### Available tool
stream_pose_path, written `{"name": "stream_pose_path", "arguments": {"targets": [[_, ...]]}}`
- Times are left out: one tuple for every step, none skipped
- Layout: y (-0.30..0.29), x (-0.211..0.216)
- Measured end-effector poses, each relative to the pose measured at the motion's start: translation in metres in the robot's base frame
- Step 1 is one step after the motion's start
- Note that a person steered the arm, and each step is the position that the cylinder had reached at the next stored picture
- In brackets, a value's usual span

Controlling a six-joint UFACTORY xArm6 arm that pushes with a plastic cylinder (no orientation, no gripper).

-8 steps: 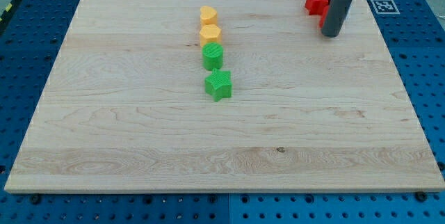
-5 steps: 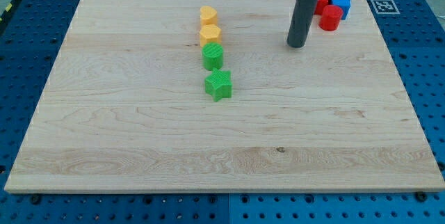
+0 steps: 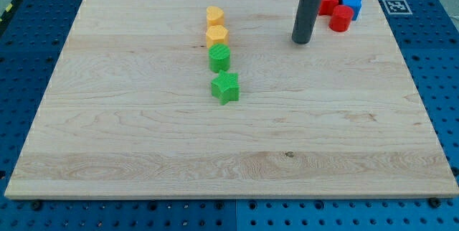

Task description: Slide the yellow hexagon into the green circle

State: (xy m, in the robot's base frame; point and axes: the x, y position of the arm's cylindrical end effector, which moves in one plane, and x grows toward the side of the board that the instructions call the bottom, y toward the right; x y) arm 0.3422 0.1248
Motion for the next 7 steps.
{"name": "stream_pose_path", "arguments": {"targets": [[0.000,-0.010],[0.000,-0.019],[0.000,-0.028],[0.000,-0.036],[0.000,-0.041],[0.000,-0.042],[0.000,-0.042]]}}
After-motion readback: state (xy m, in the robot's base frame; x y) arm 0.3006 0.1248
